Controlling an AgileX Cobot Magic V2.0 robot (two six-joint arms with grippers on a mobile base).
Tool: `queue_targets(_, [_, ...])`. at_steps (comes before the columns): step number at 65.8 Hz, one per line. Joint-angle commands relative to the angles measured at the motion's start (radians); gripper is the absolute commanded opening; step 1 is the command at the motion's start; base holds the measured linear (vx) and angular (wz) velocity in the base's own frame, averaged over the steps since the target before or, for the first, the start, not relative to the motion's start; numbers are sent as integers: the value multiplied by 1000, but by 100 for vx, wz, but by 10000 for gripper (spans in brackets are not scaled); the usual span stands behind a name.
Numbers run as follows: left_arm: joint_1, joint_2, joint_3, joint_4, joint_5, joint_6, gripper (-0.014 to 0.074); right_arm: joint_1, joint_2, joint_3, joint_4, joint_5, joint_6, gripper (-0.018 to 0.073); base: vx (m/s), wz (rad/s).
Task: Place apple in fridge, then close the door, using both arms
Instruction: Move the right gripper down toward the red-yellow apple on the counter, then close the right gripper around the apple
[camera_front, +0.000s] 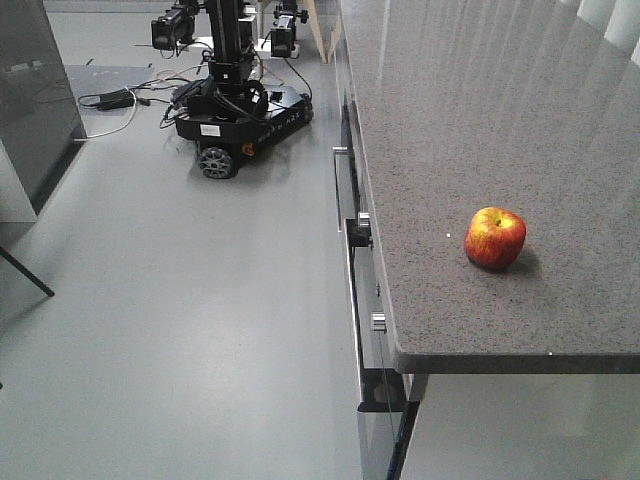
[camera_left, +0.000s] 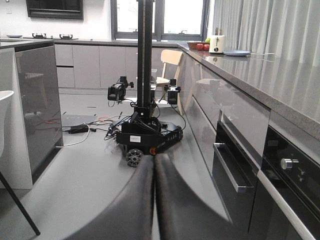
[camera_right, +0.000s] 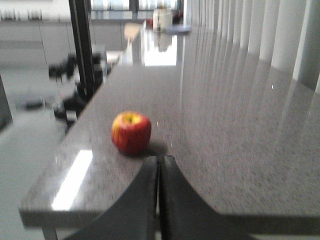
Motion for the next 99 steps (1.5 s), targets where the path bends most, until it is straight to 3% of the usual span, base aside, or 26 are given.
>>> queue_targets(1, [-1, -15, 30, -4, -74, -8, -6, -5, 90, -120, -8, 93, -79, -2, 0, 0])
queue_targets(10, [-1, -15, 30, -4, -74, -8, -6, -5, 225, -231, -8, 244, -81, -1, 0, 0])
queue_targets(22, [-1, -15, 30, -4, -74, -8, -6, -5, 399, -324, -6, 310, -75, 67, 0, 0])
queue_targets(30, [-1, -15, 30, -4, -74, -8, -6, -5, 495, -358, 9, 292, -77, 226, 0, 0])
queue_targets(40, [-1, -15, 30, -4, -74, -8, -6, -5, 606, -395, 17, 227, -77, 496, 0, 0])
queue_targets(49, [-1, -15, 30, -4, -74, -8, -6, -5, 704, -456, 17, 236, -78, 627, 0, 0])
queue_targets(61, [-1, -15, 30, -4, -74, -8, -6, -5, 850, -554, 42, 286, -134, 632, 0, 0])
queue_targets(78, [-1, -15, 30, -4, -74, -8, -6, -5, 1049, -665, 206, 277, -263, 613, 0, 0])
queue_targets(99, [-1, -15, 30, -4, -74, -8, -6, -5, 1280, -797, 361, 289, -259, 599, 0, 0])
